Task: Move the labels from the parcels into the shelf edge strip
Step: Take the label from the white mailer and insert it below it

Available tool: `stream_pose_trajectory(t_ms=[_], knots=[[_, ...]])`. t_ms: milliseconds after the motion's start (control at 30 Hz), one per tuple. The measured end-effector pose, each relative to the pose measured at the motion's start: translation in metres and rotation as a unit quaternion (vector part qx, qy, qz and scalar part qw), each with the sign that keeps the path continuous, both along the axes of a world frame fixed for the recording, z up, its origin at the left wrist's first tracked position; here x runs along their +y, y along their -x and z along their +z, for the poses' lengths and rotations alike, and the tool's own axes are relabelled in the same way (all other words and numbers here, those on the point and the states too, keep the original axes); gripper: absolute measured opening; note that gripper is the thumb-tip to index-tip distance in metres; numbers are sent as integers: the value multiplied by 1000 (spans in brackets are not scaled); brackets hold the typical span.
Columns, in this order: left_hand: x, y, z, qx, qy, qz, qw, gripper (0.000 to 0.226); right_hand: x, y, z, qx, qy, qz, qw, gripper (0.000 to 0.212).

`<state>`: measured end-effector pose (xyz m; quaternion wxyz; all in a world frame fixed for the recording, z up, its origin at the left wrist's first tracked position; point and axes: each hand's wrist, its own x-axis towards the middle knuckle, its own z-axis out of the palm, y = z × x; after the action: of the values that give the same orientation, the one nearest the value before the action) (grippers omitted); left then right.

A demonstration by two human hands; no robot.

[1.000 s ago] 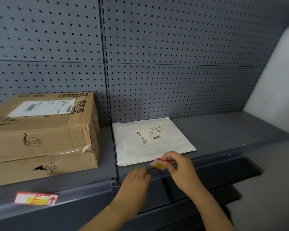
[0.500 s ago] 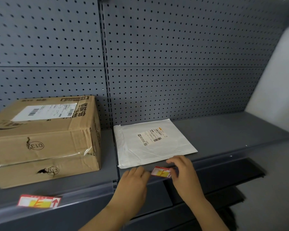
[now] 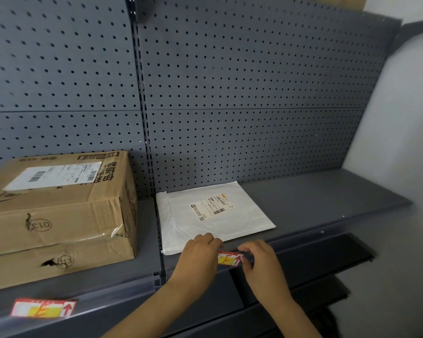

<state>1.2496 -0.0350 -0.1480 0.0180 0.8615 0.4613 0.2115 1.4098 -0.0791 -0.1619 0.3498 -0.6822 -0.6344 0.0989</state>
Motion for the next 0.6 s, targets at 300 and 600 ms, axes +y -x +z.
stream_pose_trajectory(t_ms=[300,600], knots=[[-16,5,-18,56,29,13,998,37,-2,2,-4,-38,-8,47,998,24],[-12,4,-27,32,53,19,998,45,-2,5,-7,-70,-9,46,996,26]])
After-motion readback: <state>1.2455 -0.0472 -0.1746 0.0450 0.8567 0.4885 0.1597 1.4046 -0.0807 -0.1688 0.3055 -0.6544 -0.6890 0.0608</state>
